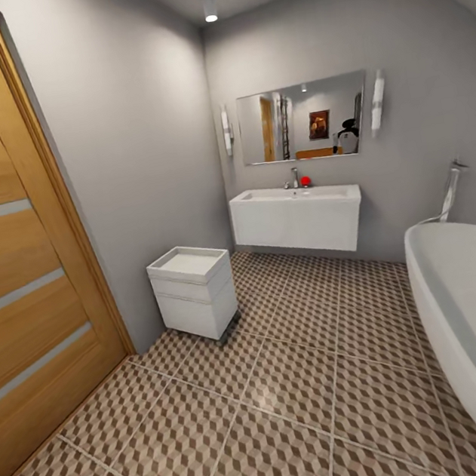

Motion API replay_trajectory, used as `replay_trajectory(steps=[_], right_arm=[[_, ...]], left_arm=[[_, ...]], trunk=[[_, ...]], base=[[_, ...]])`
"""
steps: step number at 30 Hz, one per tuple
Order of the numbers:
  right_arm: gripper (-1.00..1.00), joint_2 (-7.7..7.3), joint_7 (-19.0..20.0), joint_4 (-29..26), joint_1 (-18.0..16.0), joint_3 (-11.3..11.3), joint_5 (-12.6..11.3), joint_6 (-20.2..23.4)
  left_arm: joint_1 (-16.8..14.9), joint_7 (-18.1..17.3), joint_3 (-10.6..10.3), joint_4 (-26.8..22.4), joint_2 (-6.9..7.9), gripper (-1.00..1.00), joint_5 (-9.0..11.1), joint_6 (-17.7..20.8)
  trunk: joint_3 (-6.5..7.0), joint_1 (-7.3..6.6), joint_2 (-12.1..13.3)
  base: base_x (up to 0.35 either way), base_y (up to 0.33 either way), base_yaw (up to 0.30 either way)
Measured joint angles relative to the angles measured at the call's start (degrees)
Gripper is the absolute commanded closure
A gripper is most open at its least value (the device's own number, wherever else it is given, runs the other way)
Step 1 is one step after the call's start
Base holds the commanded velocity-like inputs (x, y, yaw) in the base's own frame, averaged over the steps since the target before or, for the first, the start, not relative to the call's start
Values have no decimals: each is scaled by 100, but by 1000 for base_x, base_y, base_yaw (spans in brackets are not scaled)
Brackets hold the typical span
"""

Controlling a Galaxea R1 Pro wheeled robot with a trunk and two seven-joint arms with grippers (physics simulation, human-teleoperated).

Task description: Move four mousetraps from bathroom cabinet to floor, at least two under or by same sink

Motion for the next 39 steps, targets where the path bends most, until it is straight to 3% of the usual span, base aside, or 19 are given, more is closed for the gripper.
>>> replay_trajectory(steps=[39], right_arm=[[-100,0,0,0,4,-3,-14,-53]], left_arm=[[0,0,1,0,-5,-100,8,0]], trunk=[[0,0,0]], base=[[0,0,275]])
